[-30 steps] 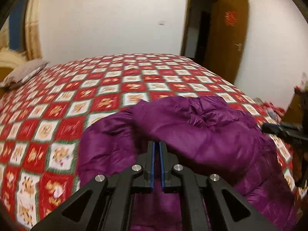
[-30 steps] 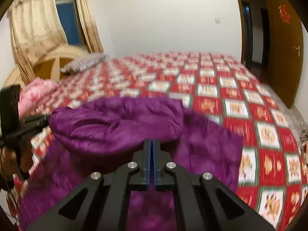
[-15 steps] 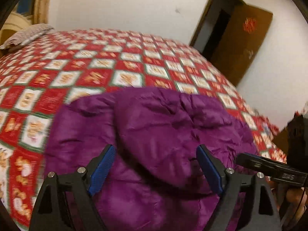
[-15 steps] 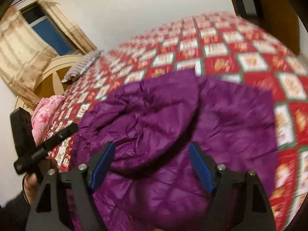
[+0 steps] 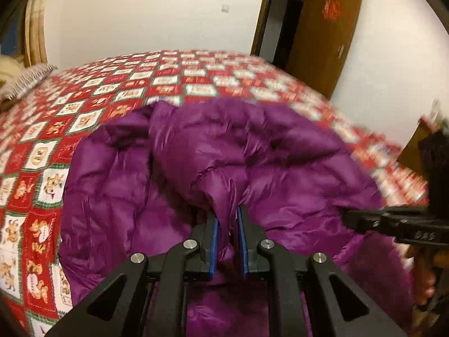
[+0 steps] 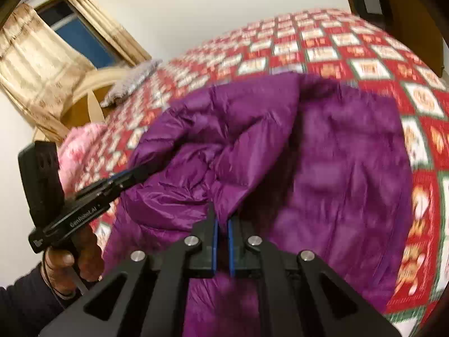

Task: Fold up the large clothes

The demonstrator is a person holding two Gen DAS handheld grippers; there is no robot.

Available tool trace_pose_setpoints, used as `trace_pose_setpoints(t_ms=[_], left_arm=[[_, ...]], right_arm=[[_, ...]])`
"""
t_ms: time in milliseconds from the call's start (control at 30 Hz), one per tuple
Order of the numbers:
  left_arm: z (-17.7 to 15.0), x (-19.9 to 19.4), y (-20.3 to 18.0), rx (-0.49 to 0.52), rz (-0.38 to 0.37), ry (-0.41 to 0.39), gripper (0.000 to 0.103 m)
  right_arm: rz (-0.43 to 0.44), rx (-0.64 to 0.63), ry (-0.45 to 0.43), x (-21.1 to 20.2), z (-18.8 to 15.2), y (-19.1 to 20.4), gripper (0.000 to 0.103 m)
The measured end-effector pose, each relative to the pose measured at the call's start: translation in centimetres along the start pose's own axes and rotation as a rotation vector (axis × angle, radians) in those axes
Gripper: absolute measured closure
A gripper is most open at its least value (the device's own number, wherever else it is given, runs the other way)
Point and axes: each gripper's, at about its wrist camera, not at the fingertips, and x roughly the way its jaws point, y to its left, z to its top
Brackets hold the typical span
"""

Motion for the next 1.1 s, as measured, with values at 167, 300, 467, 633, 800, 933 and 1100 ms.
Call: trace_pose_setpoints(t_ms=[167,300,467,633,800,933,1100], left_arm=[[-0.6,2.0,1.1,-0.075,0.034,0.052,0.081],[0.6,-0.3,1.2,-0.064,0.09,0.04,0.049],[2.0,-4.9,2.2,-0.002,0.219,-0.091,0.023],[6.2,-4.4,3.9,-0.053,0.315,-0.146,0.023],[10.0,0.3,3.7,-0.127,0.377,-0.148,0.023],[11.9,5.9,3.1,-0.116,0.416,-0.081,0.023],[10.3,10.9,2.7,-0.063,0.449,0.02,0.023]], right_arm=[[-0.01,0.054,0.037,2.8,-0.7,-1.8,0.094],[-0.036,0.038,0.02,1.4,-0.2,-1.4,0.09],[-0.11,0.026,-0.023,-2.3,0.0,-2.7,0.048],[-0.201,0.025,-0.097,-5.1,2.1,-3.0,0.048],[-0.251,0.047,-0.227,-3.4,7.7,-0.9,0.052],[-0.257,0.054,-0.269,1.8,12.1,0.4,0.054],[-0.313,0.031,-0.226,7.3,12.9,-0.5,0.056]])
